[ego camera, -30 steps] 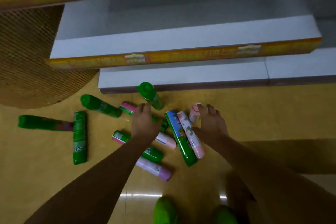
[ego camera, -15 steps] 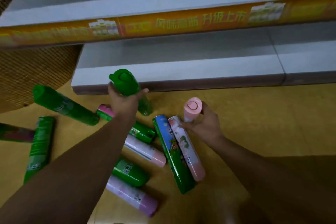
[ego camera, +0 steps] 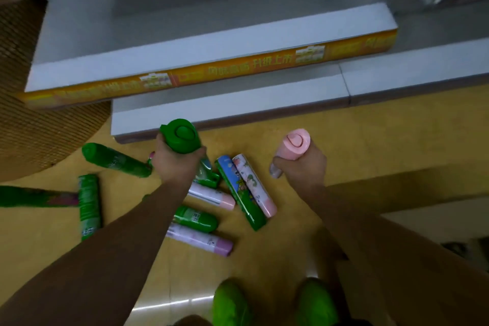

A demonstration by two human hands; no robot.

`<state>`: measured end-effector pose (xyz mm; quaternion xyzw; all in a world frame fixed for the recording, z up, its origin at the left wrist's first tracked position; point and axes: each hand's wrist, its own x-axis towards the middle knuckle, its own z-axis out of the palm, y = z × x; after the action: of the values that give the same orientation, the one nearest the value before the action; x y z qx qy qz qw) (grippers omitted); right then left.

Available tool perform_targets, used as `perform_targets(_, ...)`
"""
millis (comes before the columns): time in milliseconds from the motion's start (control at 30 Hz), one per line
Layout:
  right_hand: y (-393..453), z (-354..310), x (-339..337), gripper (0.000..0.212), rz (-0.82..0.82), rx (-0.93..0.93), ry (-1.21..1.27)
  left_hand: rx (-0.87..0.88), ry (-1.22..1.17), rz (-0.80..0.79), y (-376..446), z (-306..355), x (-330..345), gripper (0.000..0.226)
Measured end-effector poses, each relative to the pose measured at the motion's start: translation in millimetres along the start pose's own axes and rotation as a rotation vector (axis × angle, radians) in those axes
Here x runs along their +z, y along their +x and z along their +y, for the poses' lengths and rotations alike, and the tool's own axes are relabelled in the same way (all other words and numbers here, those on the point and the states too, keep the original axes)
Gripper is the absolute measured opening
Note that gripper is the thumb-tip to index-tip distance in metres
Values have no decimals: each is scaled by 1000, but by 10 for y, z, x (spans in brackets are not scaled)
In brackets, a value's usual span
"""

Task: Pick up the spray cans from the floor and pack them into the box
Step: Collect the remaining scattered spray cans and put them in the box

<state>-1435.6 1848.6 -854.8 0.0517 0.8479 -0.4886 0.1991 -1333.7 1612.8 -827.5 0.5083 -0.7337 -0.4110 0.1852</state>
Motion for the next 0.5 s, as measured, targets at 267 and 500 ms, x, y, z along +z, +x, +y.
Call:
perform_targets(267, -1119, -724, -1262, 49, 72, 136, 51, 72, 141, -308, -1122, 1379, -535, 65)
perform_targets(500, -1702, -656, -2301, 49, 269, 248, 191, 162, 176, -571, -2114, 2223, -234, 68)
